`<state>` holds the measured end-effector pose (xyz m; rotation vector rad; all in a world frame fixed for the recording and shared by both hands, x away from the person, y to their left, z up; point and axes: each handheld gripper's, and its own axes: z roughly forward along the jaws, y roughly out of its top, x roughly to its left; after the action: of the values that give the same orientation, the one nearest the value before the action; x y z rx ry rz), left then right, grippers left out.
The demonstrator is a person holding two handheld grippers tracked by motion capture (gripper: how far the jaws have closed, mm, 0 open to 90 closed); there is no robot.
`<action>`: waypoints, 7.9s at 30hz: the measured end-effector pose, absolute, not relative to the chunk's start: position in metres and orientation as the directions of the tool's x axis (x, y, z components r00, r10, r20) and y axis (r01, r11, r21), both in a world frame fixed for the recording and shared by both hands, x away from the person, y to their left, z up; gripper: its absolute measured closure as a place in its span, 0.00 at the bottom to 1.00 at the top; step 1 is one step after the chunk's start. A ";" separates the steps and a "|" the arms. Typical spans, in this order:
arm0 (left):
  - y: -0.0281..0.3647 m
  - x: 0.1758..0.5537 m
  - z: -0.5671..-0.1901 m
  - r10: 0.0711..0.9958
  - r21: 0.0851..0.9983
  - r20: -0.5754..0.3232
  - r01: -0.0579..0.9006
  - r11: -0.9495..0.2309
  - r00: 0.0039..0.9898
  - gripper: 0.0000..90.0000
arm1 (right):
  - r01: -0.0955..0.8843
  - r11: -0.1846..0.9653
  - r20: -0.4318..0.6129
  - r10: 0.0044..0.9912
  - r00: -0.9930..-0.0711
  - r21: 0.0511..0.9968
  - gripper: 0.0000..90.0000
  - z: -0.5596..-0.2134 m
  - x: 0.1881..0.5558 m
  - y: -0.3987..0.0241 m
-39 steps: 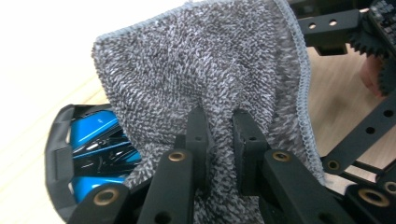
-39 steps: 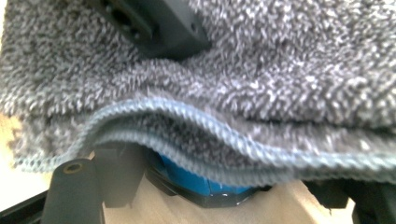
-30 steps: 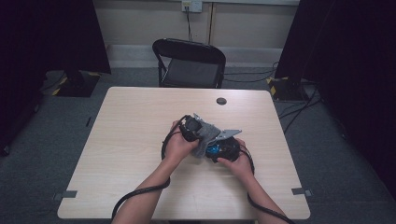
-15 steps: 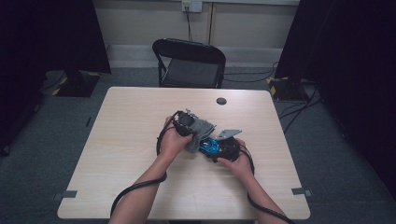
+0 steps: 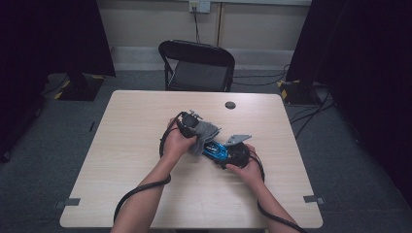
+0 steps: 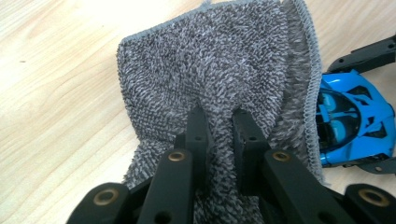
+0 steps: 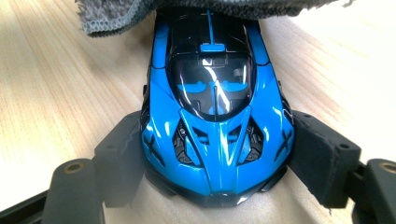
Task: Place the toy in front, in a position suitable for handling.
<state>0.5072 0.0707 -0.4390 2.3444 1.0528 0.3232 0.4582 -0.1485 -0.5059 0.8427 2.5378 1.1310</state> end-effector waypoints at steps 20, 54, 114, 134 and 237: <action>0.104 0.516 -0.445 0.813 0.578 -0.043 0.678 -0.454 0.581 0.88 | 0.408 0.535 0.016 0.592 -0.806 0.740 0.28 -0.506 0.458 -0.148; 0.074 0.463 -0.413 0.702 0.642 -0.072 0.572 -0.511 0.708 0.88 | 0.408 0.535 0.017 0.592 -0.806 0.740 0.28 -0.506 0.458 -0.149; 0.057 0.483 -0.443 0.740 0.590 0.024 0.588 -0.553 0.672 0.91 | 0.408 0.536 0.017 0.591 -0.806 0.739 0.28 -0.506 0.458 -0.149; 0.085 0.499 -0.440 0.789 0.595 0.013 0.630 -0.499 0.614 0.92 | 0.408 0.536 0.016 0.591 -0.806 0.740 0.28 -0.506 0.458 -0.149; 0.141 0.514 -0.444 0.878 0.572 0.026 0.713 -0.405 0.478 0.93 | 0.407 0.536 0.015 0.591 -0.807 0.740 0.28 -0.506 0.458 -0.148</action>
<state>0.5143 0.1415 -0.4438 2.2364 1.3165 0.4458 0.4581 -0.1485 -0.5059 0.8398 2.5384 1.1305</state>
